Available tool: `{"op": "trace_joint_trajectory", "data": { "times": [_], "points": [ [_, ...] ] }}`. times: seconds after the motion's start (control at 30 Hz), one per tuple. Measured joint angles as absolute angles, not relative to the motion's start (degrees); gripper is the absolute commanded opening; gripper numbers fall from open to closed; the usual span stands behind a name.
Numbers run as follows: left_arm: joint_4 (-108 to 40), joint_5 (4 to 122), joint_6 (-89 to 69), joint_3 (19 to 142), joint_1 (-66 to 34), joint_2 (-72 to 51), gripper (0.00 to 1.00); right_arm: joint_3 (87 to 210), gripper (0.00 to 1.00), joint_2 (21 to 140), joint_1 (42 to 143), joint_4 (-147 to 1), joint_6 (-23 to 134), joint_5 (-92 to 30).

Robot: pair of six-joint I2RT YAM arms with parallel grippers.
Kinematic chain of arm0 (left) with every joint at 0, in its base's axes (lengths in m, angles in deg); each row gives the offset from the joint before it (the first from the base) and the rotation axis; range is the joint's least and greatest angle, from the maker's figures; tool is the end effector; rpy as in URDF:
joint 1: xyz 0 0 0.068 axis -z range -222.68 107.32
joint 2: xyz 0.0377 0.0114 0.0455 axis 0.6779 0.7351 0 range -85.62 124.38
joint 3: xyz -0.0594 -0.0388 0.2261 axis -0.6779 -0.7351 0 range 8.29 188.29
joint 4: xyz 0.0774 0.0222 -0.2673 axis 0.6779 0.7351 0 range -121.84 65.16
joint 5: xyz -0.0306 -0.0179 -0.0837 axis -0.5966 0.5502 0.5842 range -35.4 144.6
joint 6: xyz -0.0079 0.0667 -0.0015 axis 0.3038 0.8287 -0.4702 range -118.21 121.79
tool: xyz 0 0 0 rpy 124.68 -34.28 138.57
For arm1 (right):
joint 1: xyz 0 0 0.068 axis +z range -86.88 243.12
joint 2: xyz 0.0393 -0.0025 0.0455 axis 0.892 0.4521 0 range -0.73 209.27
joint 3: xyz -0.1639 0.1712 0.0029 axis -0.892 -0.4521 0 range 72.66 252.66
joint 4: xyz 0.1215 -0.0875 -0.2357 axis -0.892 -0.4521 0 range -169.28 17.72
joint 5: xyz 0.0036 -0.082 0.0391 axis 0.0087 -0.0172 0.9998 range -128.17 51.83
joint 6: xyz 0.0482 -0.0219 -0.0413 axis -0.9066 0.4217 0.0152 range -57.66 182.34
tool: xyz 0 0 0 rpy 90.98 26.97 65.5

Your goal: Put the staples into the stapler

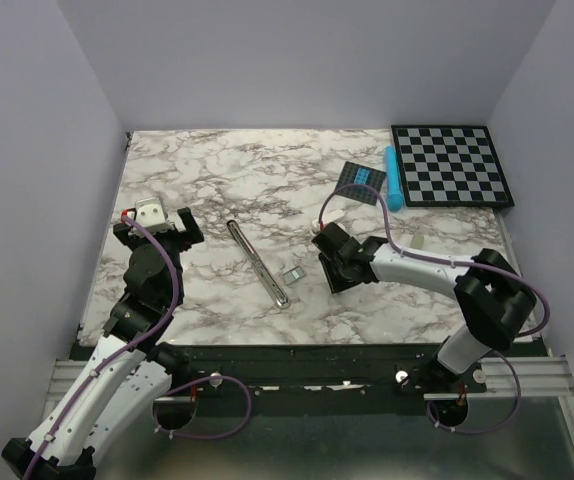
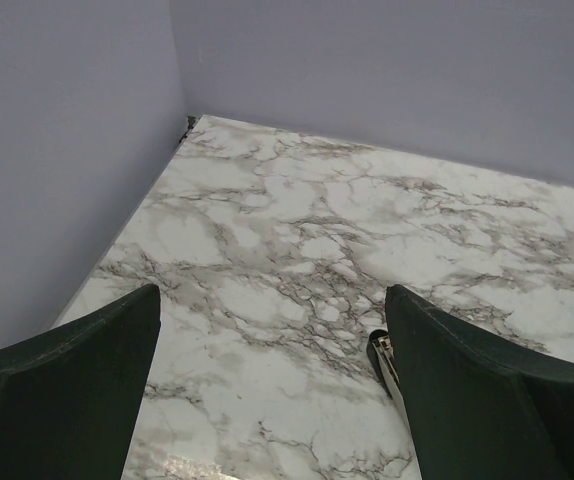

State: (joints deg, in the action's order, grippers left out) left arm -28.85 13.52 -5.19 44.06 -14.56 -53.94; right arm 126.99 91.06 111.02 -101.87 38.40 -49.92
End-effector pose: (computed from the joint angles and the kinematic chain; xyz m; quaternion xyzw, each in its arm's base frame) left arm 0.1932 -0.0633 0.3134 -0.1259 0.6906 0.0327 0.7115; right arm 0.2242 0.2320 0.1110 -0.1824 0.9579 0.0349 0.2191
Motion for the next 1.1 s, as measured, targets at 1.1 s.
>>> {"op": "trace_joint_trajectory", "data": {
  "times": [1.1],
  "points": [
    [-28.74, 13.52, -5.19, 44.06, -14.56, -54.29, 0.99, 134.55, 0.2, 99.78, 109.89, -106.48, 41.02, -46.42]
  ]
}}
